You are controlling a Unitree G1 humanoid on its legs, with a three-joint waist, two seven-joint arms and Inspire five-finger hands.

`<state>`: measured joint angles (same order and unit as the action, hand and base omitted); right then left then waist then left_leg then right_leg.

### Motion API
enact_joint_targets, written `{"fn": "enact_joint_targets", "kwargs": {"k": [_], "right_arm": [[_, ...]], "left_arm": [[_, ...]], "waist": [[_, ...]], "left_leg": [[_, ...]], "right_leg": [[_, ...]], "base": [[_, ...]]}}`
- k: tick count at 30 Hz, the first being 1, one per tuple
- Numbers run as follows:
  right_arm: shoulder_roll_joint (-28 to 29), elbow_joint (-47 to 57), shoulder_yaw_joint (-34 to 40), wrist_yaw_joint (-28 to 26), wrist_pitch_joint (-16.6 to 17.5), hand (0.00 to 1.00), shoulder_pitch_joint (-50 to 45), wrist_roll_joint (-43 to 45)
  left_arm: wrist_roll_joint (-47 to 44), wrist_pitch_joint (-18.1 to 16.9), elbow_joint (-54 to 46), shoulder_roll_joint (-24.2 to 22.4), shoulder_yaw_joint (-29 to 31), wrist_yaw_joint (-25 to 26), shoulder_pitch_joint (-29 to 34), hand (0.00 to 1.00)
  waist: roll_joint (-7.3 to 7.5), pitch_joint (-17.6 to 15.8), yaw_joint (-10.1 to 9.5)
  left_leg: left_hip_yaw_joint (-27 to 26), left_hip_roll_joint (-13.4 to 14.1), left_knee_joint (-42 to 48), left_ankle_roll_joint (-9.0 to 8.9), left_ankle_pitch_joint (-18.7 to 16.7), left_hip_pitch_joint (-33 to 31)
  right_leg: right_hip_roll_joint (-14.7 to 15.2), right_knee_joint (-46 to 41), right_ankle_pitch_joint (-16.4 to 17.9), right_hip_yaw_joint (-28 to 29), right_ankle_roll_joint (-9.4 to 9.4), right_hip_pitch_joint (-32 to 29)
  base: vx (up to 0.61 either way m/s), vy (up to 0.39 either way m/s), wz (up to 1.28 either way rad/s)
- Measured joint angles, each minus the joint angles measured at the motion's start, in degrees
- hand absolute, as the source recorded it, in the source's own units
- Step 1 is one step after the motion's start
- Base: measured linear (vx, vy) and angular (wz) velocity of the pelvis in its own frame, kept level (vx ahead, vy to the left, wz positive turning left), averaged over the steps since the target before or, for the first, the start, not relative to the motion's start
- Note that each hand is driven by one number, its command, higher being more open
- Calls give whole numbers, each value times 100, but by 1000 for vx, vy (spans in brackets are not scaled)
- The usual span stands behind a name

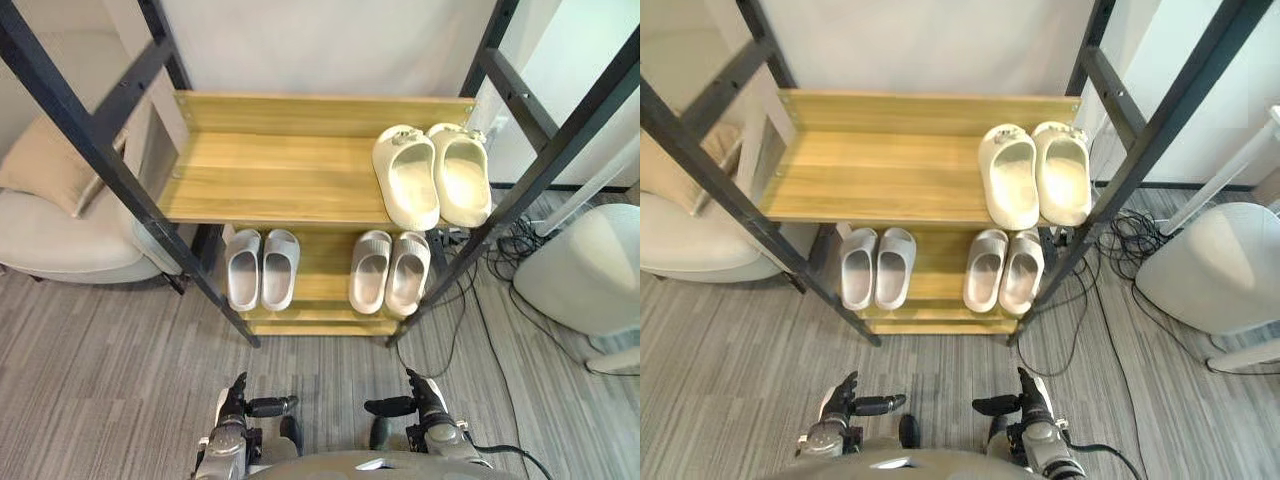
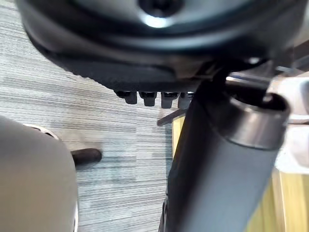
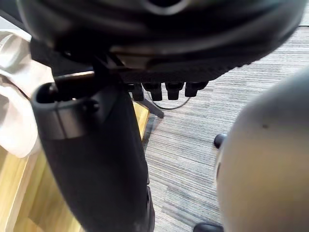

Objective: Organize the slippers on the shoe rack

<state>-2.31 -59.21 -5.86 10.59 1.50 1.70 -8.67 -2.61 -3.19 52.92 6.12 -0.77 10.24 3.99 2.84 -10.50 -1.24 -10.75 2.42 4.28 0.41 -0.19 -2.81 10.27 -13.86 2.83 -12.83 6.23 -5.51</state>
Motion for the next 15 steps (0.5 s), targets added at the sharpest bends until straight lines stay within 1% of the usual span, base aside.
{"fn": "enact_joint_targets", "kwargs": {"k": [1, 2, 3, 4, 5, 6, 7, 8, 9, 10, 11, 12, 13, 14, 15], "right_arm": [[-2, 15, -1, -4, -1, 100, 14, 3], [-1, 11, 1, 5, -1, 100, 7, 29], [2, 13, 1, 5, 6, 100, -5, 58], [30, 16, -12, 2, 78, 100, -22, 161], [39, 32, -25, 1, 122, 100, -1, 204], [24, 147, -40, -11, 178, 100, 30, 224], [-6, 245, -55, -38, 213, 100, 102, 274], [-35, 274, -90, -32, 265, 100, 182, 384], [-123, 303, -137, -23, 304, 100, 265, 449], [-151, 311, -159, -2, 302, 100, 230, 461], [-158, 311, -170, -3, 302, 100, 144, 461], [-155, 315, -171, -3, 298, 100, 46, 461], [-159, 368, -128, -3, 275, 100, 35, 472], [-163, 436, -6, -8, 277, 100, 37, 472], [-175, 444, 24, -6, 277, 100, 34, 472]], "left_arm": [[1, 0, 14, 18, -5, 10, -40, 100], [1, -10, 0, 17, -17, 34, -48, 100], [1, -12, -2, 16, -17, 42, -44, 100], [-10, -6, -17, 24, -1, 57, -47, 100], [-6, -7, -56, 26, 0, 66, -53, 100], [-4, -9, -115, -8, -6, 76, -68, 100], [-6, -15, -159, -50, -5, 77, -73, 100], [-7, -26, -149, -105, -15, 77, -119, 100], [-13, -18, -54, -205, -49, 100, -226, 100], [-13, -21, -27, -260, -71, 108, -264, 100], [-13, -27, -25, -282, -81, 126, -264, 100], [-12, -37, -23, -282, -135, 137, -271, 100], [-6, -38, -13, -258, -192, 133, -307, 100], [-1, -58, 3, -216, -245, 113, -380, 100], [-1, -61, 8, -212, -250, 105, -390, 100]], "waist": [[-12, -38, 15], [-12, -39, 7], [-12, -38, 2], [20, -36, -49], [36, -30, -94], [34, -18, -159], [-60, -31, -207], [-151, -79, -226], [-456, -262, -192], [-599, -343, -189], [-659, -369, -185], [-731, -408, -159], [-658, -433, -124], [-587, -465, -114], [-572, -464, -114]], "left_leg": [[162, -48, 128, 6, -5, -102], [403, -69, 232, -1, 0, -179], [514, -81, 267, -16, 11, -217], [733, -130, 354, -76, 87, -343], [776, -160, 378, -107, 155, -424], [875, -173, 393, -169, 284, -632], [931, -131, 305, -231, 453, -844], [977, -79, 220, -284, 589, -980], [1180, 84, 115, -375, 775, -1051], [1346, 193, 2, -452, 908, -1049], [1459, 258, -104, -530, 939, -1024], [1438, 362, -276, -643, 881, -1010], [1228, 397, -505, -776, 724, -999], [753, 379, -416, -732, 720, -1064], [679, 356, -354, -730, 722, -1086]], "right_leg": [[121, -1039, 505, -24, -55, -195], [143, -1896, 810, -25, -15, -185], [128, -2122, 867, -28, -26, -128], [60, -2226, 1073, 68, 0, 65], [11, -2080, 1158, 179, 23, 84], [-125, -1721, 1300, 385, -77, 78], [-272, -1244, 1398, 502, -239, 85], [-388, -869, 1467, 484, -362, 156], [-631, -547, 1222, 297, -458, 248], [-794, -369, 1093, 147, -529, 343], [-882, -298, 1045, 25, -584, 402], [-964, -260, 999, -194, -657, 442], [-889, -146, 896, -407, -734, 397], [-705, -175, 842, -591, -809, 293], [-667, -191, 841, -621, -810, 253]], "base": [[-60, -126, 85], [-31, -173, 90], [-29, -189, 105], [-43, -188, 75], [-95, -175, 76], [-148, -170, 38], [-178, -173, 28], [-227, -184, 29], [-270, -150, 42], [-331, -163, 56], [-319, -148, 67], [-271, -143, 78], [-232, -119, 97], [-140, -59, 75], [-132, -38, 75]]}}
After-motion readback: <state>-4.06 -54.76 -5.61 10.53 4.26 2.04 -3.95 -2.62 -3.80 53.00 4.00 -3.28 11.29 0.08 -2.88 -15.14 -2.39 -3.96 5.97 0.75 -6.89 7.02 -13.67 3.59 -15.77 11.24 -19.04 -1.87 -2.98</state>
